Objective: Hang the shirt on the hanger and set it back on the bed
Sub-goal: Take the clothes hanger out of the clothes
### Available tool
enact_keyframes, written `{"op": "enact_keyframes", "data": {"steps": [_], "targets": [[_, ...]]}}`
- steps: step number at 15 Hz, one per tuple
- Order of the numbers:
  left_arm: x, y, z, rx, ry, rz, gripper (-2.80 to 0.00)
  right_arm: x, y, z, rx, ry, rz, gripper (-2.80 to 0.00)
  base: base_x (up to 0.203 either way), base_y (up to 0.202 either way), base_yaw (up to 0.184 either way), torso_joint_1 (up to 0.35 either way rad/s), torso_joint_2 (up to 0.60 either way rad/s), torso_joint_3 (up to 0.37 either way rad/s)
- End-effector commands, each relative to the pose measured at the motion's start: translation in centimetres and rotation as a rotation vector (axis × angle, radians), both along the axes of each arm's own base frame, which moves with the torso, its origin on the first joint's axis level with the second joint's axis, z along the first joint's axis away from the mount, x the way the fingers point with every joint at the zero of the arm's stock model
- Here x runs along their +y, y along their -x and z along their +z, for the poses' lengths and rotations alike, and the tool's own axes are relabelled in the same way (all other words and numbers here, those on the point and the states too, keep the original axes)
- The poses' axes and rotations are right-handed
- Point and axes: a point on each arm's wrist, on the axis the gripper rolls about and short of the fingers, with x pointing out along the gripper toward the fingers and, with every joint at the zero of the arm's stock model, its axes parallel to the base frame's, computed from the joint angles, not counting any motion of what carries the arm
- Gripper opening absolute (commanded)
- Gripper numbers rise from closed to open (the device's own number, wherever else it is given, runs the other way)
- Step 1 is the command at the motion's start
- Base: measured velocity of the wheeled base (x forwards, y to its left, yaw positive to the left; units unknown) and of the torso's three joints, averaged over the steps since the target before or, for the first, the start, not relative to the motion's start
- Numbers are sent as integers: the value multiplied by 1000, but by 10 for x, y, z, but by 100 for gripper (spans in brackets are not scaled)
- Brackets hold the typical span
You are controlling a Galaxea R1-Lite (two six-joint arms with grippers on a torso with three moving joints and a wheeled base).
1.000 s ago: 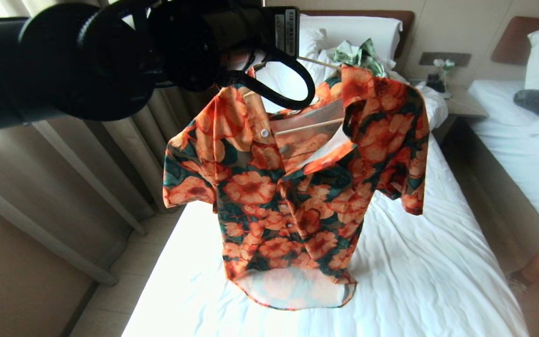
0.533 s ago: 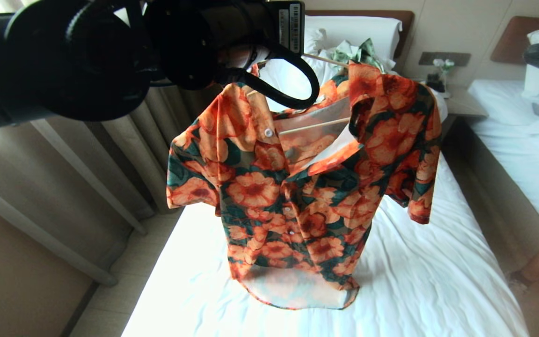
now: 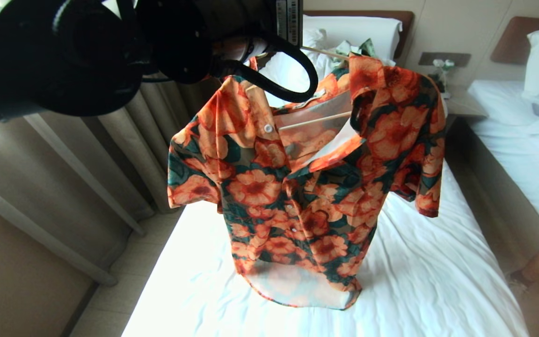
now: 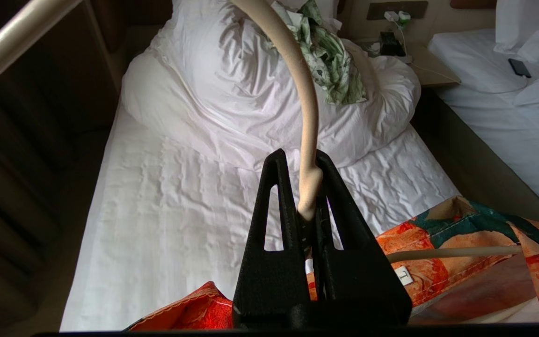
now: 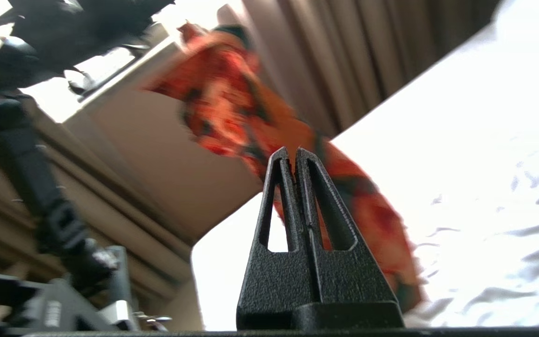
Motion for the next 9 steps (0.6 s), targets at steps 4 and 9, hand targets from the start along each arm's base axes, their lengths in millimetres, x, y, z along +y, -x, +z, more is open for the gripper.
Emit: {"op": "enact_keyframes", "data": {"steps": [4,9], "targets": [[-1,-1,0,-1,0,2,-280,-19,-25,-4,209,-249,-116,-280,0,0,0,0,0,0],[-3,1,-1,-1,0,-4,-280,59,13,43,352,-342,7,-280,0,0,0,0,0,0]]}}
